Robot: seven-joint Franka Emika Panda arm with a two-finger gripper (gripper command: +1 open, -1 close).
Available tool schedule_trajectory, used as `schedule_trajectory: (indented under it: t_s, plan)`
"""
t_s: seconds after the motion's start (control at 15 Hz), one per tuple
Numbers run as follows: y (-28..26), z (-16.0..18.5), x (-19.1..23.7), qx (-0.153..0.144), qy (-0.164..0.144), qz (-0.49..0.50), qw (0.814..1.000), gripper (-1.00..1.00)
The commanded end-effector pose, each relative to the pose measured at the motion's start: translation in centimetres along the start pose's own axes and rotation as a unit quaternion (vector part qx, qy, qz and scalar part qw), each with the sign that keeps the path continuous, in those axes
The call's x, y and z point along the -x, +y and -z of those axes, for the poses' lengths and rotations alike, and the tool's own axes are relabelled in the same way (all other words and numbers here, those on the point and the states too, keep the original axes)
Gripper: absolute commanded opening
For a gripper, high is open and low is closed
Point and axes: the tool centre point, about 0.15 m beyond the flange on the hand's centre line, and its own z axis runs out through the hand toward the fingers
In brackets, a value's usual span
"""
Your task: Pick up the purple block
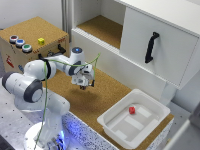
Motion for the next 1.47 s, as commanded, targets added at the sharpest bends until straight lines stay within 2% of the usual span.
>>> schedule_trajectory:
  t_s: [0.0,0.47,0.8,1.2,1.4]
  plan:
    - [1.7,-3.2,-1.6,-0.018,-0.042,0.000,0.999,-1.00]
    - [1.7,-3.0,0.0,-0.006,-0.055,-0.027,0.998,-1.00]
    - [1.9,-3.0,-0.9,0.012,-0.053,-0.024,0.998,-1.00]
    - [0.0,1.0,-4.5,0.024,-0.044,0.065,0.997,-1.00]
    - [-2.3,4.7,-8.3,0.027,-0.039,0.147,0.988,-1.00]
